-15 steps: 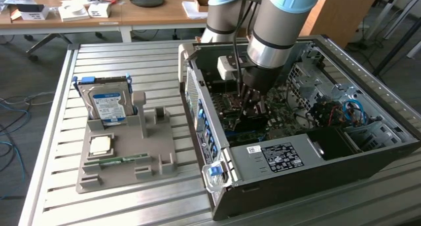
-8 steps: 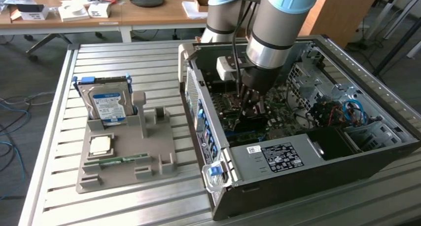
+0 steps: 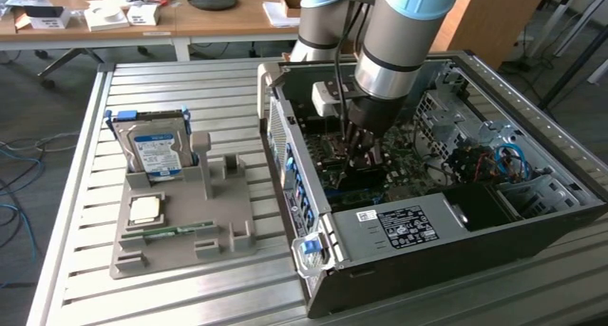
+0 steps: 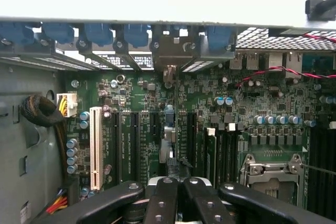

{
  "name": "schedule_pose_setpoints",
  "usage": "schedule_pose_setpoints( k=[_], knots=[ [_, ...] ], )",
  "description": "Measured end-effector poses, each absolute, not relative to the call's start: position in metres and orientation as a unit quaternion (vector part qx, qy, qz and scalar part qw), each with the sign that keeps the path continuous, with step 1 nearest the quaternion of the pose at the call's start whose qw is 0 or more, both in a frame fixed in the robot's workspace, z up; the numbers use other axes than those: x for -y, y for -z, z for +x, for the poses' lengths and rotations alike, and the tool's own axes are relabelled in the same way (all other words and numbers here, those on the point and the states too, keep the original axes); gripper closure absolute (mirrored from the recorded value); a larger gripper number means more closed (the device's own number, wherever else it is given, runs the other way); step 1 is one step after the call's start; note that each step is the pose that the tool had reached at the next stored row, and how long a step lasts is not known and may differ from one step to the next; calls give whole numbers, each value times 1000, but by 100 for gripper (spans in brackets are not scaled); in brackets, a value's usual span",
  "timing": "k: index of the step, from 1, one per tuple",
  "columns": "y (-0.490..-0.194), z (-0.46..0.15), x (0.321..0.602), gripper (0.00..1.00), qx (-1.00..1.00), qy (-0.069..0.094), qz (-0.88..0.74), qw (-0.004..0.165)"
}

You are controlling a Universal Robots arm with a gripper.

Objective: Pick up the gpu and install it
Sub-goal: 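Press down on the gpu until it lock into place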

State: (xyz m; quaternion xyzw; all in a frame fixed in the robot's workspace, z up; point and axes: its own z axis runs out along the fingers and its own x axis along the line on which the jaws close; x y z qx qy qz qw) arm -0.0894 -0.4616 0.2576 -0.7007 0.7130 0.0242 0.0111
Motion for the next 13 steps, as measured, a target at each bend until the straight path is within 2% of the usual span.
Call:
schedule_pose_setpoints(
  k=[13],
  knots=[
    [-288,-89,462,89,-713,-24,-701,12]
  ],
)
